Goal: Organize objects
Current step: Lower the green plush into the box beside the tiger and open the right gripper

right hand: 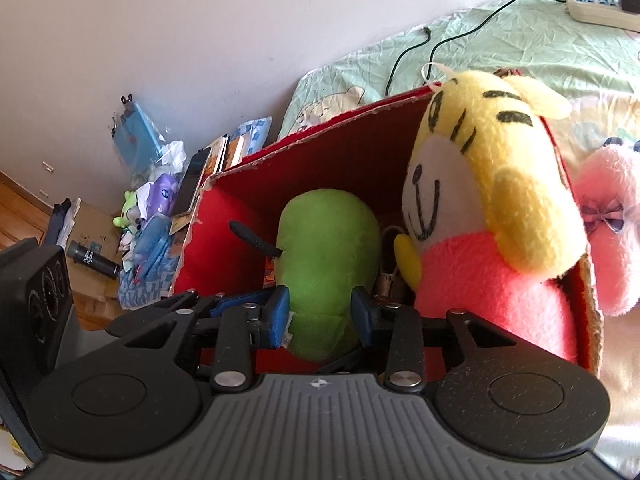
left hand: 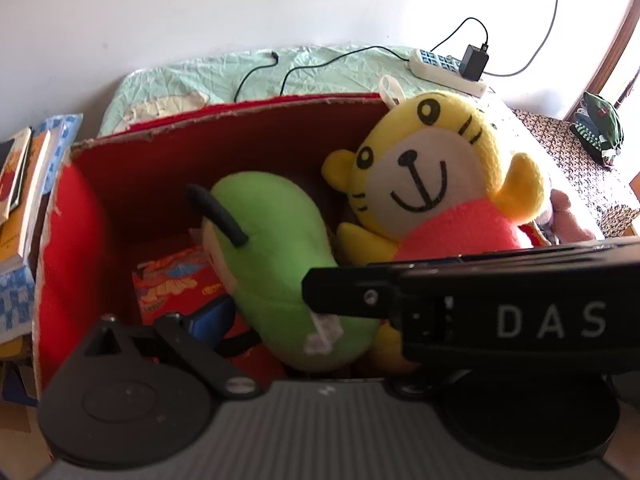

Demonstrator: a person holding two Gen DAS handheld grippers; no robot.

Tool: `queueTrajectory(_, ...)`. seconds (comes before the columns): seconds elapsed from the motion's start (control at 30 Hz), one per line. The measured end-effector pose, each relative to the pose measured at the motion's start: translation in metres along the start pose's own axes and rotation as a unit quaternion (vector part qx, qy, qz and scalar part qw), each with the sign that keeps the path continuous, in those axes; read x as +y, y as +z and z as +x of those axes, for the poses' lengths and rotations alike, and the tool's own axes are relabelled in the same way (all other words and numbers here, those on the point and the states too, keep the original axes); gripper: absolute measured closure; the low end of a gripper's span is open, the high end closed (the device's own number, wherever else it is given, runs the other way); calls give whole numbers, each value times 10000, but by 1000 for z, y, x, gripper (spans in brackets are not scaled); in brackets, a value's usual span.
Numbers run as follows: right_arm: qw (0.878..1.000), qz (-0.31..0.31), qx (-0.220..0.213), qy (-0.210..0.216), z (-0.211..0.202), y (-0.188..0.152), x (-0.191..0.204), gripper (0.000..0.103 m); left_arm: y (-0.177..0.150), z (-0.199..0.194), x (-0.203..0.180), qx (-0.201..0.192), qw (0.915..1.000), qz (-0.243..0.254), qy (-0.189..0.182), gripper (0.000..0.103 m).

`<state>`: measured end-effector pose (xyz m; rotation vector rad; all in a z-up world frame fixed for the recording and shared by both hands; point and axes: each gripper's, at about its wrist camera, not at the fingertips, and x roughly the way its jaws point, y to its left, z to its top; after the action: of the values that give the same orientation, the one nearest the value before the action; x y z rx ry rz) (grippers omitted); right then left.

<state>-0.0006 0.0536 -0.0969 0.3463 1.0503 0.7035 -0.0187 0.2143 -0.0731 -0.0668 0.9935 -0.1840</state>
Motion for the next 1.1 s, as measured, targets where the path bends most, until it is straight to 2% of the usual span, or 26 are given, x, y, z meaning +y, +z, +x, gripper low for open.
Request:
queueTrajectory(0.53,9985,-88,-456,-280,-16,-8,-1,66,-5,-7,-12,44,9999,139,84,4)
queueTrajectory(1.1,9953,-61,-823,-499,-41,-20,4,65,-11,-35,-19,-191,9992,125,331,4)
